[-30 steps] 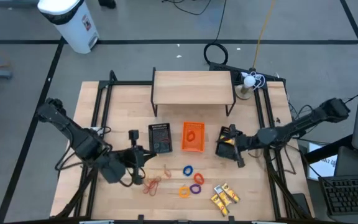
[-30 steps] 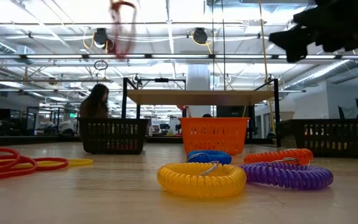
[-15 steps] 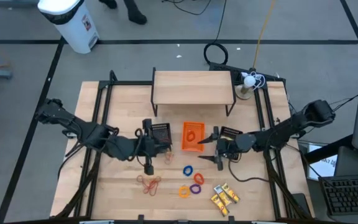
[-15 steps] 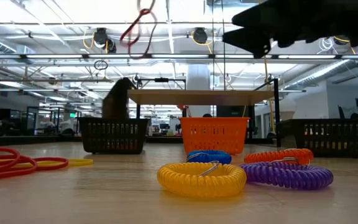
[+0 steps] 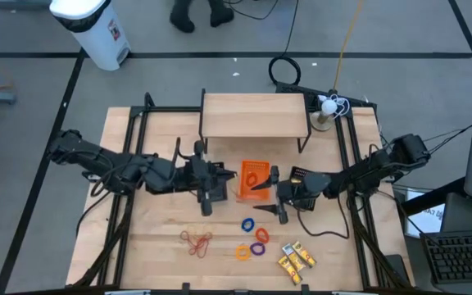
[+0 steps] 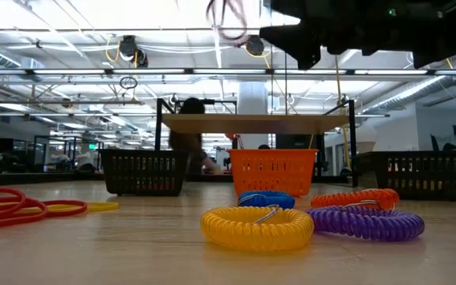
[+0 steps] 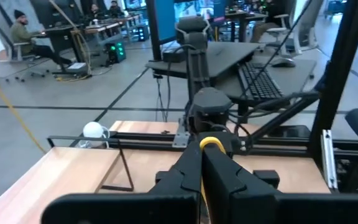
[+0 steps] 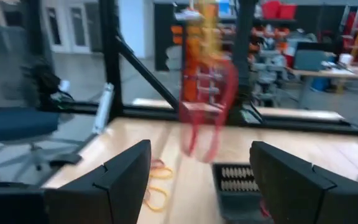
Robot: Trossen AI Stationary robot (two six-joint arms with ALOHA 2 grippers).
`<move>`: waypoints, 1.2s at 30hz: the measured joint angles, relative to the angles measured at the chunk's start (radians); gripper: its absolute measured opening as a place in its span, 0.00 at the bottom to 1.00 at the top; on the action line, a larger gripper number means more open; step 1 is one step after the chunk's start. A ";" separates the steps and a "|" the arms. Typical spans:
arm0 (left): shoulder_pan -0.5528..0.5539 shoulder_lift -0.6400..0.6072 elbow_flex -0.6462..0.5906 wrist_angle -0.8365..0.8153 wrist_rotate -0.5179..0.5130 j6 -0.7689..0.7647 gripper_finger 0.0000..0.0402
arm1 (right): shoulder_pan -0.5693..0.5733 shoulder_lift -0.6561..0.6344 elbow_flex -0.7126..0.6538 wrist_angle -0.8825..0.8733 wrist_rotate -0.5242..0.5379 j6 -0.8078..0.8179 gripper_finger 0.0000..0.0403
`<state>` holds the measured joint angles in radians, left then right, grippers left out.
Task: Pick & Place Office Desk Supplies
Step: Put the yellow rubber band into the left black bin
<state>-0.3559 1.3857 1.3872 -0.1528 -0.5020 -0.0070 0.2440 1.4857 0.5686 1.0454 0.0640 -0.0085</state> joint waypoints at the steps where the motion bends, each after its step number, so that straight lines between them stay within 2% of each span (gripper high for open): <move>1: 0.007 0.000 0.000 -0.001 0.011 -0.003 0.00 | -0.001 0.000 0.000 0.008 -0.015 0.001 0.65; 18: 0.017 0.016 0.000 0.007 0.060 -0.002 0.00 | -0.008 0.002 0.026 -0.001 0.011 0.015 0.64; 25: 0.035 0.052 0.000 0.033 0.070 0.014 0.00 | -0.005 0.043 0.105 -0.050 -0.080 0.024 0.64; 36: 0.061 0.055 -0.001 0.048 0.113 0.006 0.00 | -0.022 0.048 0.109 -0.081 -0.033 0.019 0.63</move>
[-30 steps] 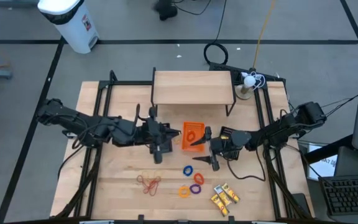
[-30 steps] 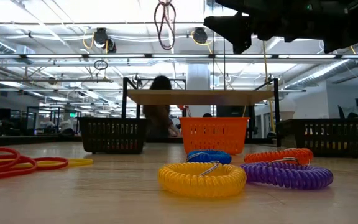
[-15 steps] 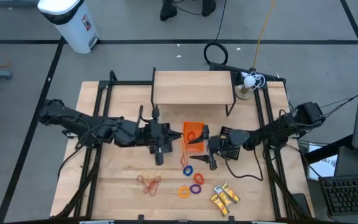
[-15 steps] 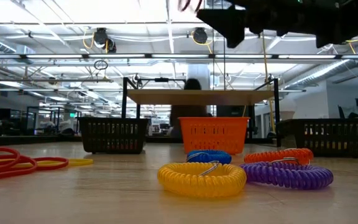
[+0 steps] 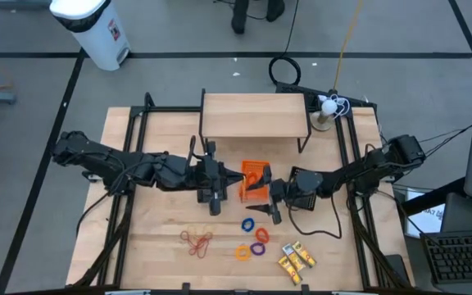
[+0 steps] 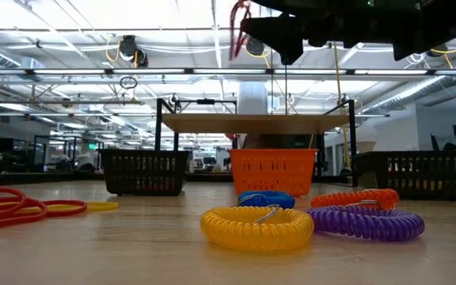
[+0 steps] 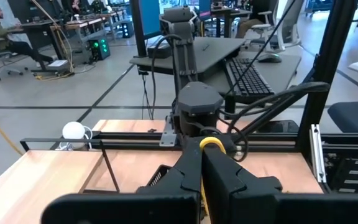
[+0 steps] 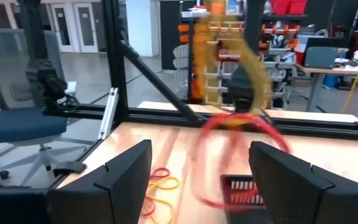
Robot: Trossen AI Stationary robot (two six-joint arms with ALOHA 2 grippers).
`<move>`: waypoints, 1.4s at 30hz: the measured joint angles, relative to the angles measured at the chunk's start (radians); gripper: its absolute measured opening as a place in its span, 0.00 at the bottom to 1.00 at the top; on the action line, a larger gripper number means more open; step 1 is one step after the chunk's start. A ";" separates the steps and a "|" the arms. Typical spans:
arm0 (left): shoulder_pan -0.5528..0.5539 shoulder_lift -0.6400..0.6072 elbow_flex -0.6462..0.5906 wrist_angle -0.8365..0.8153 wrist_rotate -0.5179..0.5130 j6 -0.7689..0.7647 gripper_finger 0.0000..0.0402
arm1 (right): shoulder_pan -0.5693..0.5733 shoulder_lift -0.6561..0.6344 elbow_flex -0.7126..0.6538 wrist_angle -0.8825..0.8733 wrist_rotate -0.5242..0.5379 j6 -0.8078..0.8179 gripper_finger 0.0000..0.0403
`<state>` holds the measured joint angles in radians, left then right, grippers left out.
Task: Pick & Place Office Desk Supplies
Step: Put the yellow rubber band into the left black bin
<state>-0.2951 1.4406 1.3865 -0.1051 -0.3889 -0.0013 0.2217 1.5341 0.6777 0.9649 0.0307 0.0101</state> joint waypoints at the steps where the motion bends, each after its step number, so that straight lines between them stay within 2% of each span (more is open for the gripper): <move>1: 0.000 0.000 0.000 0.000 0.000 0.000 0.00 | -0.001 0.000 0.000 0.002 0.000 0.001 0.63; 8: 0.000 0.000 0.000 0.002 0.000 0.000 0.00 | -0.006 0.000 0.000 -0.006 0.048 0.007 0.63; 11: 0.000 0.000 0.000 -0.002 0.000 0.000 0.00 | -0.006 0.000 0.000 -0.015 0.047 0.005 0.57; 13: -0.002 0.000 0.000 -0.007 0.000 0.000 0.00 | -0.006 0.000 0.000 -0.025 0.045 0.004 0.48; 17: -0.009 0.000 0.000 -0.025 -0.002 0.000 0.00 | -0.006 0.000 0.000 -0.035 0.039 -0.011 0.21; 19: -0.014 0.000 0.000 -0.030 -0.003 0.000 0.00 | -0.006 0.000 0.000 -0.038 0.002 -0.028 0.07; 20: -0.015 0.000 0.000 -0.030 -0.003 0.001 0.00 | -0.006 0.000 -0.001 -0.035 -0.016 -0.032 0.04; 27: -0.021 0.000 0.000 -0.029 -0.004 0.001 0.00 | -0.009 0.000 -0.002 -0.017 -0.032 -0.020 0.01; 38: -0.021 0.000 0.000 -0.026 -0.004 0.001 0.00 | -0.009 0.000 -0.002 -0.008 -0.029 0.011 0.30; 42: -0.021 0.000 0.000 -0.024 -0.004 0.004 0.00 | -0.009 0.000 -0.002 -0.005 -0.028 0.011 0.36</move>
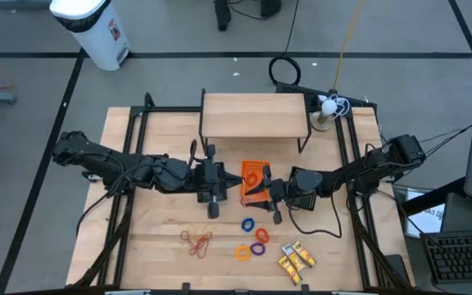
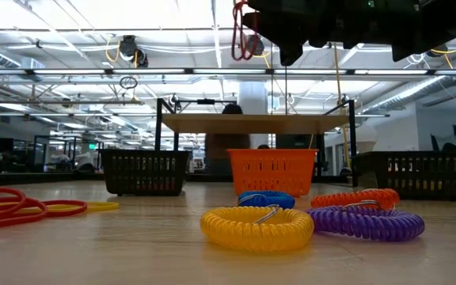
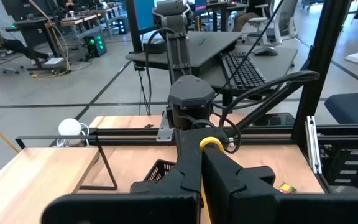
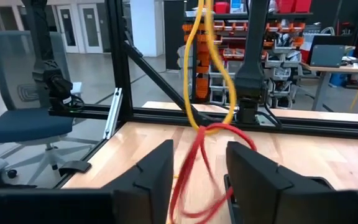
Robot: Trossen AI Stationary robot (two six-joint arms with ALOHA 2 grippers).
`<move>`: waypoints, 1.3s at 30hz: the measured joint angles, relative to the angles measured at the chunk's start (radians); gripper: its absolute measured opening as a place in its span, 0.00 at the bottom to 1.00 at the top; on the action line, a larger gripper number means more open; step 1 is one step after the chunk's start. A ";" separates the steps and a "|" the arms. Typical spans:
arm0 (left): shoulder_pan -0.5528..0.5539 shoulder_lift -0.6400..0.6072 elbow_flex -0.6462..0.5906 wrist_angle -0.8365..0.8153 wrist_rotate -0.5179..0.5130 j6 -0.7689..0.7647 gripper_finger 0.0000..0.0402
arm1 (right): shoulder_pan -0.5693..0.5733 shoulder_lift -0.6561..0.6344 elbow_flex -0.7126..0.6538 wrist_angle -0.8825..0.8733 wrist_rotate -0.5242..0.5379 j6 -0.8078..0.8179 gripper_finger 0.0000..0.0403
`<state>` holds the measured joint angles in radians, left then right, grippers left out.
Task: Pick & Place Office Desk Supplies
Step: Put the yellow rubber band into the left black bin
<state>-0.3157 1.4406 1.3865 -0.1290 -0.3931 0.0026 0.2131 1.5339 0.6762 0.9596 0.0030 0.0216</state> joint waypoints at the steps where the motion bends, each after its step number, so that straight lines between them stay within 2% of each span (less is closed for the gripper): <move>1: 0.000 0.000 0.000 0.001 0.000 0.000 0.00 | 0.000 0.000 0.000 0.000 0.003 -0.001 0.37; 6: 0.001 0.000 0.000 0.004 0.000 0.002 0.00 | -0.016 0.000 0.000 -0.001 0.024 -0.005 0.33; 8: 0.001 0.000 0.000 0.004 0.000 0.002 0.00 | -0.023 0.000 0.000 -0.005 0.021 0.000 0.26; 12: 0.001 0.000 0.000 -0.001 0.001 0.002 0.00 | -0.029 0.000 0.000 -0.021 0.020 -0.014 0.04; 22: -0.050 -0.004 0.000 -0.022 -0.005 0.004 0.00 | -0.029 -0.011 -0.002 -0.026 0.028 -0.008 0.00; 25: -0.088 -0.028 0.000 -0.074 -0.032 0.008 0.00 | -0.029 -0.056 -0.032 -0.042 0.058 -0.007 0.00; 28: -0.149 -0.059 0.000 -0.157 -0.103 -0.005 0.00 | -0.029 -0.140 -0.087 -0.064 0.124 -0.011 0.00; 32: -0.246 -0.105 0.000 -0.252 -0.251 -0.043 0.00 | -0.028 -0.291 -0.186 -0.061 0.188 -0.015 0.00; 39: -0.415 -0.166 0.000 -0.472 -0.490 -0.233 0.00 | -0.014 -0.548 -0.362 -0.059 0.266 0.002 0.00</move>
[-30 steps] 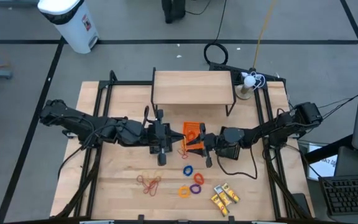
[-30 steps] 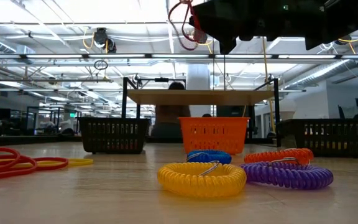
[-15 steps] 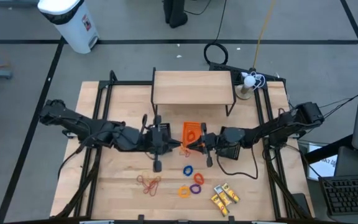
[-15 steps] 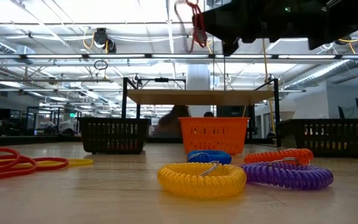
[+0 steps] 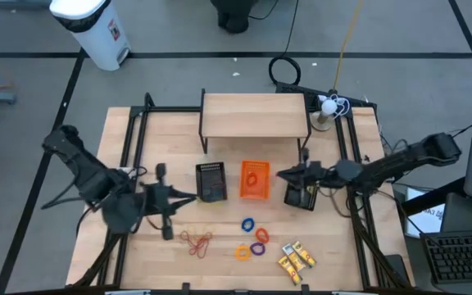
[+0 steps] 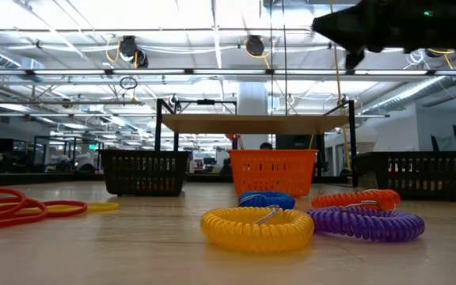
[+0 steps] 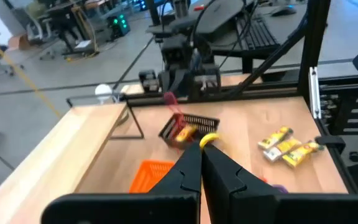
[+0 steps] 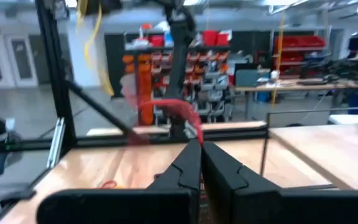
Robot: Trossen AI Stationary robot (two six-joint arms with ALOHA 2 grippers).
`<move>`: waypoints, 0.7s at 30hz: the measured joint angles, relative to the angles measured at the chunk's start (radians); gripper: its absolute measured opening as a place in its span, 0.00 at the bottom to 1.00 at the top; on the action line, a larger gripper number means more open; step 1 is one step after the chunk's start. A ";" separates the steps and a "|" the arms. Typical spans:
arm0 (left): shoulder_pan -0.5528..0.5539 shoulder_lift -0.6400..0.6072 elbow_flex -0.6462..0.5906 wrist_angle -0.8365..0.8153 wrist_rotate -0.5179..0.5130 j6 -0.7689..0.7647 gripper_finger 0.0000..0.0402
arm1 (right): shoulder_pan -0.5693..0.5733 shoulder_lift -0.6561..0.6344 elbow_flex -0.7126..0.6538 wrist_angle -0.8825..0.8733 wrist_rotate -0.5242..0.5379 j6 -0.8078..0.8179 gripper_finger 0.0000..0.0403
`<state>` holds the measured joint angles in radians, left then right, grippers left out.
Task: Pick & Place Office Desk Supplies
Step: Put the yellow rubber band into the left black bin
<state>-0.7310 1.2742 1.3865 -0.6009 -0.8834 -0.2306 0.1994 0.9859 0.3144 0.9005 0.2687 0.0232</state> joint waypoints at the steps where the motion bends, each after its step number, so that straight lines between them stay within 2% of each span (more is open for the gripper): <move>1: -0.019 -0.003 0.000 -0.029 -0.021 -0.040 0.00 | 0.005 -0.028 -0.019 -0.001 0.014 0.002 0.00; 3: -0.046 -0.003 0.000 -0.097 -0.046 -0.118 0.00 | 0.009 -0.067 -0.045 0.000 0.021 0.007 0.00; 8: -0.072 0.006 -0.002 -0.192 -0.037 -0.274 0.00 | 0.047 -0.107 -0.056 -0.027 0.011 0.021 0.00; 15: -0.061 0.010 -0.072 -0.292 -0.050 -0.396 0.00 | 0.137 -0.111 -0.043 -0.082 -0.050 0.038 0.00; 21: -0.037 -0.023 -0.137 -0.333 -0.050 -0.459 0.00 | 0.210 -0.107 -0.043 -0.169 -0.164 0.119 0.00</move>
<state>-0.7675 1.2514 1.2499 -0.9341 -0.9335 -0.6898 0.4090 0.8790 0.2710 0.7311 0.1051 0.1427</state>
